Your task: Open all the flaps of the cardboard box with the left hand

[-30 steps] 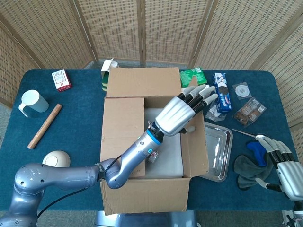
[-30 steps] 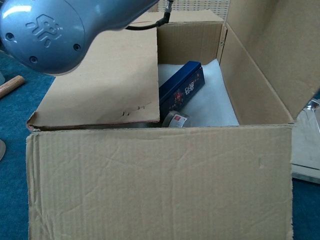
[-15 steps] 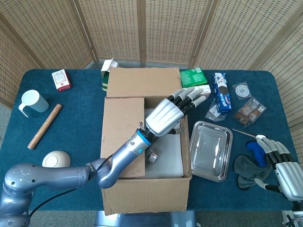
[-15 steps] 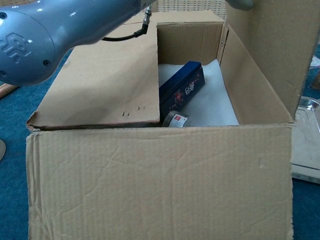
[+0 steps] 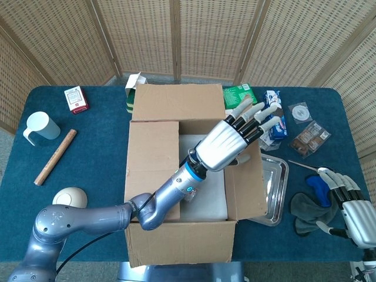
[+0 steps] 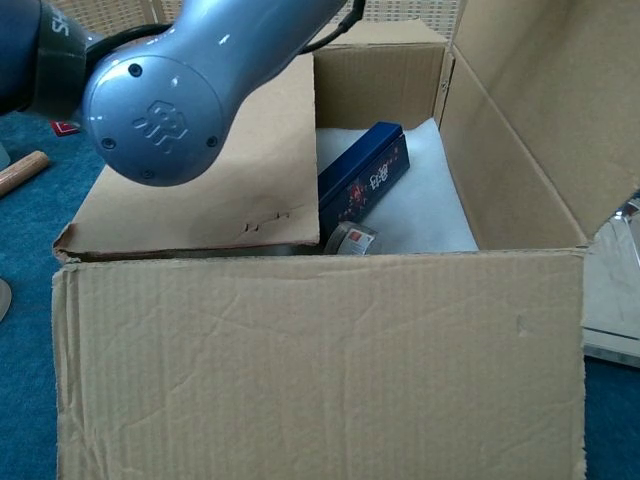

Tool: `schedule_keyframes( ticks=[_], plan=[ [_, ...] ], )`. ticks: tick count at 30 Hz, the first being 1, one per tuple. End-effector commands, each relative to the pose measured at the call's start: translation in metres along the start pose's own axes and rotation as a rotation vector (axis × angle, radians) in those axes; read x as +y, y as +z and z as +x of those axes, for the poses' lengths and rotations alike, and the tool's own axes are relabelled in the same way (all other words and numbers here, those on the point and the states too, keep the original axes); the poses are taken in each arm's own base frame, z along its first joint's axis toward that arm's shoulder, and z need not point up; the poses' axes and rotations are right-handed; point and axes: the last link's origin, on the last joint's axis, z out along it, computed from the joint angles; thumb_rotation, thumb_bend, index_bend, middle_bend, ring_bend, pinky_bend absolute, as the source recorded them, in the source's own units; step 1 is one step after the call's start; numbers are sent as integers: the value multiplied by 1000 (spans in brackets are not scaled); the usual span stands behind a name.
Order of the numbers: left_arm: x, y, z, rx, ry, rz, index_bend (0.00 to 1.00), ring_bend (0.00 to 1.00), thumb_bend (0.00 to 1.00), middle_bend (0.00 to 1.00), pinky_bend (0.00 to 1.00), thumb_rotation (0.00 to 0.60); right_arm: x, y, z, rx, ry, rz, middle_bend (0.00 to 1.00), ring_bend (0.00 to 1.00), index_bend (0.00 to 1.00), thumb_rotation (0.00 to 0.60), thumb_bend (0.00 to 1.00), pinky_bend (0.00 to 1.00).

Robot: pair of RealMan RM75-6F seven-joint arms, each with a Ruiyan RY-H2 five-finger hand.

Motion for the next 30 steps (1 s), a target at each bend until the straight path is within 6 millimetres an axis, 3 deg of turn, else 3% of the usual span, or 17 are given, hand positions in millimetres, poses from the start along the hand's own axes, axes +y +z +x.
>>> schedule_keyframes(
  ticks=[1,20,30],
  plan=[
    [3,2,1,7,8,-8,0,0,264,0,13,600,-1,0,0,0,1,2,0,0,0,600,36,0],
    [17,-11,-25,-40,5,-27,0,0,263,0,0,600,1,-1,0,-4,6,0,0,0,0,600,37,0],
    [0,-13,-14,-53,12,-23,0,0,263,0,60,600,1,0,1,-3,8,0,0,0,0,600,36,0]
  ],
)
